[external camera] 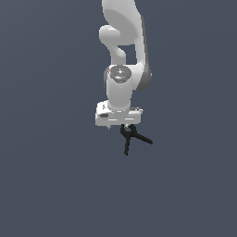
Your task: Pick up the object and move it to a goal position.
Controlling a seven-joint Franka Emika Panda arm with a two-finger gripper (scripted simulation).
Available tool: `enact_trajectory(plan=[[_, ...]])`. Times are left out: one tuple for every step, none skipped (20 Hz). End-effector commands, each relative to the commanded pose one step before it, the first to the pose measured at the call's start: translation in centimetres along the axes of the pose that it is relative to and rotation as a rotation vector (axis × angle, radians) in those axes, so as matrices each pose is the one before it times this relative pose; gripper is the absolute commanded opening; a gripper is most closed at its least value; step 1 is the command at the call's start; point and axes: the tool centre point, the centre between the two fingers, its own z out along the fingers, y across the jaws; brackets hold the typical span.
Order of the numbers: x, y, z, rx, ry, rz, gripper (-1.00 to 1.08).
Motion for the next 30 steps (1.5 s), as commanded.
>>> enact_trajectory(plan=[[-1.285, -0.751, 1.348, -0.00413, -0.00232, -0.03461, 0.68], [-0.596, -0.363, 0.59, -0.00157, -0.00084, -0.01596, 0.68], [-0.641, -0.399, 0.611, -0.00142, -0.00086, -0.01706, 0.68], [-0.67, -0.425, 0.615, -0.00119, -0.00085, -0.01772, 0.68], [-0.646, -0.419, 0.572, -0.00087, -0.00078, -0.01699, 0.68], [-0.616, -0.408, 0.526, -0.00058, -0.0007, -0.01611, 0.68], [-0.584, -0.395, 0.482, -0.00033, -0.00062, -0.01521, 0.68], [-0.551, -0.38, 0.44, -0.00013, -0.00055, -0.01431, 0.68], [-0.517, -0.363, 0.401, 0.00005, -0.00048, -0.01336, 0.68], [-0.482, -0.343, 0.363, 0.00019, -0.00042, -0.0124, 0.68], [-0.445, -0.322, 0.327, 0.00029, -0.00036, -0.01144, 0.68], [-0.408, -0.3, 0.293, 0.00037, -0.00031, -0.01048, 0.68], [-0.371, -0.275, 0.26, 0.00042, -0.00027, -0.00948, 0.68], [-0.333, -0.251, 0.229, 0.00045, -0.00022, -0.00853, 0.68], [-0.295, -0.223, 0.199, 0.00045, -0.00019, -0.00752, 0.68], [-0.256, -0.195, 0.17, 0.00043, -0.00015, -0.0065, 0.68], [-0.216, -0.169, 0.142, 0.00039, -0.00012, -0.00555, 0.68], [-0.178, -0.138, 0.115, 0.00034, -0.0001, -0.00451, 0.68], [-0.139, -0.106, 0.089, 0.00027, -0.00007, -0.00348, 0.68], [-0.099, -0.078, 0.063, 0.00021, -0.00005, -0.00253, 0.68], [-0.059, -0.048, 0.038, 0.00013, -0.00003, -0.00154, 0.68], [-0.02, -0.015, 0.013, 0.00004, -0.00001, -0.00049, 0.68], [0.1, 0.069, -0.053, -0.00001, -0.00068, 0.00276, 0.68], [-0.001, 0.001, 0.028, 0.0, 0.0, 0.0, 0.68], [-0.004, 0.002, 0.083, 0.0, 0.0, 0.0, 0.68], [-0.007, 0.003, 0.138, 0.0, 0.0, 0.0, 0.68], [-0.005, -0.018, 0.188, 0.0, 0.00011, -0.00048, 0.68], [-0.014, 0.005, 0.248, 0.0, 0.0, 0.0, 0.68], [-0.014, -0.017, 0.299, 0.00001, 0.0001, -0.00048, 0.68], [-0.021, -0.016, 0.355, 0.00001, 0.00009, -0.00048, 0.68]])
